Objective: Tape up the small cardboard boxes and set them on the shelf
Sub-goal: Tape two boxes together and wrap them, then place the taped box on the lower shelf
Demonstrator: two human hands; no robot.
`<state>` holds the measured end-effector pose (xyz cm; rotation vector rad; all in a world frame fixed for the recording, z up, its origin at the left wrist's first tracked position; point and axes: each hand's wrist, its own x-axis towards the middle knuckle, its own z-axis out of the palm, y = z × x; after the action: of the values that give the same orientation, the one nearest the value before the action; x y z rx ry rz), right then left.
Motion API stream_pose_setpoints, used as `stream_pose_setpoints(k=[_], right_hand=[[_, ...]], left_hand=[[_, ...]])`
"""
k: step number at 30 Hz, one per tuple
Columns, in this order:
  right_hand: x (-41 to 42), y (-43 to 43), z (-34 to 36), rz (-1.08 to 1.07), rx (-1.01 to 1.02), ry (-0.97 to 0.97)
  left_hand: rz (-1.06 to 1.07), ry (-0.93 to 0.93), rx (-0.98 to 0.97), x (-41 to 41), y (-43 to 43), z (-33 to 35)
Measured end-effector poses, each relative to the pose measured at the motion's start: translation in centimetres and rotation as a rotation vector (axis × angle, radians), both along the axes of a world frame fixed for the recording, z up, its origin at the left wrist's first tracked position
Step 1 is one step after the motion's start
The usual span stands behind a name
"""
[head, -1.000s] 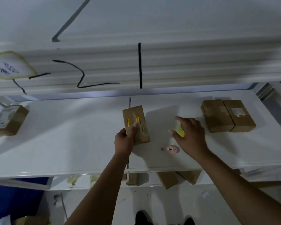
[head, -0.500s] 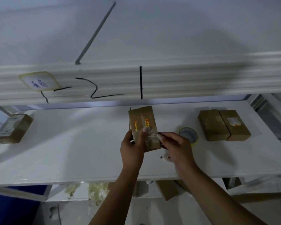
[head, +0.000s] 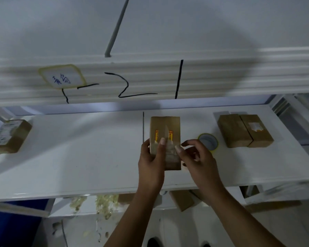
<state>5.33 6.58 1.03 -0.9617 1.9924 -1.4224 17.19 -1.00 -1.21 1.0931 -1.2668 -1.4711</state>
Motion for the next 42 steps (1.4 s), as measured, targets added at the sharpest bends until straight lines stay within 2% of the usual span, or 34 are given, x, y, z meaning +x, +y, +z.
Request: stream_pose_setpoints(k=[2, 3, 6, 9, 12, 15, 17, 19, 21, 23, 26, 29, 31, 33, 35, 38, 42], right_hand=[[-0.1, -0.2, 0.3, 0.042, 0.021, -0.218], [0.1, -0.2, 0.3, 0.06, 0.036, -0.255], [1.1, 0.3, -0.1, 0.099, 0.062, -0.172], [1.1, 1.4, -0.5, 0.094, 0.01, -0.137], [1.2, 2.6, -0.9, 0.077, -0.022, -0.193], [0.9, 3.7, -0.9, -0.022, -0.018, -0.333], [0.7, 4.6, -0.4, -0.073, -0.021, -0.273], [0.9, 5.4, 0.4, -0.079, -0.051, -0.126], [1.2, 6.1, 0.8, -0.007, -0.141, 0.027], [1.5, 7.1, 1.1, 0.135, -0.269, 0.134], [1.1, 8.5, 1.5, 0.133, -0.366, -0.032], [0.4, 8.9, 2.2, 0.186, -0.296, -0.291], [0.1, 9.0, 2.2, 0.286, -0.264, -0.424], [0.4, 9.3, 2.1, 0.275, -0.253, -0.4], [0.7, 9.5, 1.5, 0.239, -0.267, -0.368], [1.6, 9.4, 0.8, 0.259, -0.252, -0.417], [1.5, 8.5, 1.4, 0.257, -0.2, -0.509]], left_hand=[[-0.046, 0.06, 0.08, 0.0, 0.4, 0.0], [-0.037, 0.016, 0.072, -0.1, 0.6, 0.0], [-0.01, -0.182, -0.017, 0.3, 1.0, -0.3], [-0.05, -0.258, -0.073, 1.0, 2.1, -0.2], [-0.018, -0.377, -0.076, 1.2, 2.7, 0.1], [-0.13, -0.45, -0.026, 1.1, 3.4, 0.7], [-0.097, -0.487, -0.094, 0.8, 4.7, 1.0], [-0.111, -0.306, -0.094, 0.1, 6.3, 2.0], [-0.239, -0.026, 0.062, -0.6, 7.1, 3.2], [-0.316, 0.11, 0.19, -0.5, 7.0, 3.9], [-0.376, 0.223, 0.304, 0.5, 6.9, 4.6], [-0.352, 0.229, 0.285, 0.9, 7.5, 4.8], [-0.25, 0.122, 0.205, 0.8, 8.2, 4.7], [-0.081, -0.078, 0.073, 0.9, 8.9, 4.3], [0.047, -0.113, 0.057, 1.7, 9.3, 3.8], [-0.117, -0.014, 0.132, 3.2, 10.2, 3.8], [-0.191, -0.104, 0.077, 6.8, 9.9, 5.2]])
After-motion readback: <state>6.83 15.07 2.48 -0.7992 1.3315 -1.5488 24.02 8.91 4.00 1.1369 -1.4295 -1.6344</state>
